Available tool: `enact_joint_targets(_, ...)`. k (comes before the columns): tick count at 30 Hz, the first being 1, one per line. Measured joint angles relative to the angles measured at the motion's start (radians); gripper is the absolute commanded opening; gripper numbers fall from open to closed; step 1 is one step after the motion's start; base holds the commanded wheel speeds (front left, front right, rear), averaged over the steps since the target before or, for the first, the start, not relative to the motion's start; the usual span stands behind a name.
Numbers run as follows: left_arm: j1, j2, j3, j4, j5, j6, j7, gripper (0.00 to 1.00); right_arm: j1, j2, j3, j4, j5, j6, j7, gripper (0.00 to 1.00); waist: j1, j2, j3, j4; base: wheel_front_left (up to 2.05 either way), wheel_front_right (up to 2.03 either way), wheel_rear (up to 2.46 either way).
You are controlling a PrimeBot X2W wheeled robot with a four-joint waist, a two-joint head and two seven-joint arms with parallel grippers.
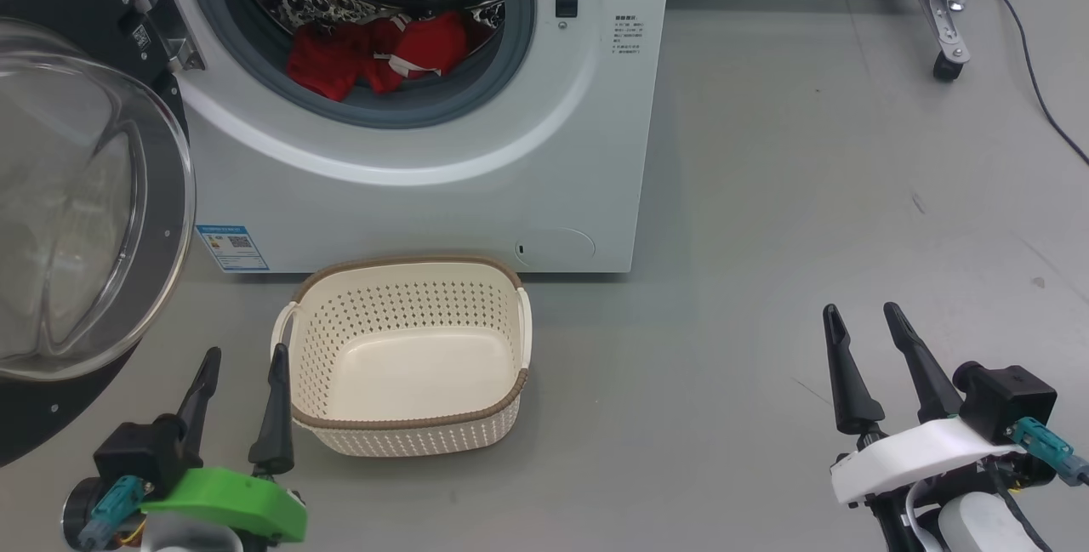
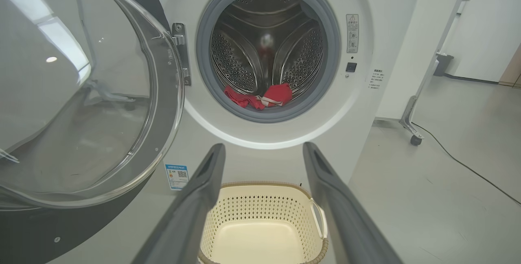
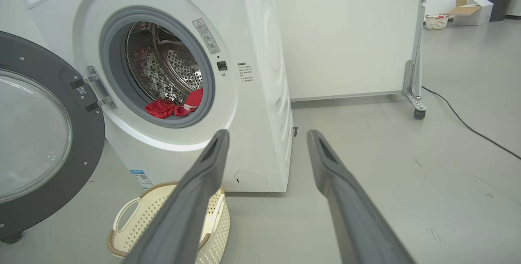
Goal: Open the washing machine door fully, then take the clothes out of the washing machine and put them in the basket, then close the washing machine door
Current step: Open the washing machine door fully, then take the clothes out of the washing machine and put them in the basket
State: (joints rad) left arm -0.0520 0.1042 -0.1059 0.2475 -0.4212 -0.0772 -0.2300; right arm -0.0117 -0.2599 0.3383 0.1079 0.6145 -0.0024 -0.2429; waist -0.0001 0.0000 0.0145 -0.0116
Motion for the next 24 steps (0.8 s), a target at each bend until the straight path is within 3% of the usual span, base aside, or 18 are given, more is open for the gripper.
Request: enact_joint_targets(24, 0.015, 0.002, -0.017, -0.042, 0.003, -0.008, 0.0, 1.0, 0.001, 0.001, -0.016, -0.008, -0.01, -0.01, 0.0, 1.0, 0.0, 0.0, 0.011, -0.001, 0.0, 0.0, 0.0)
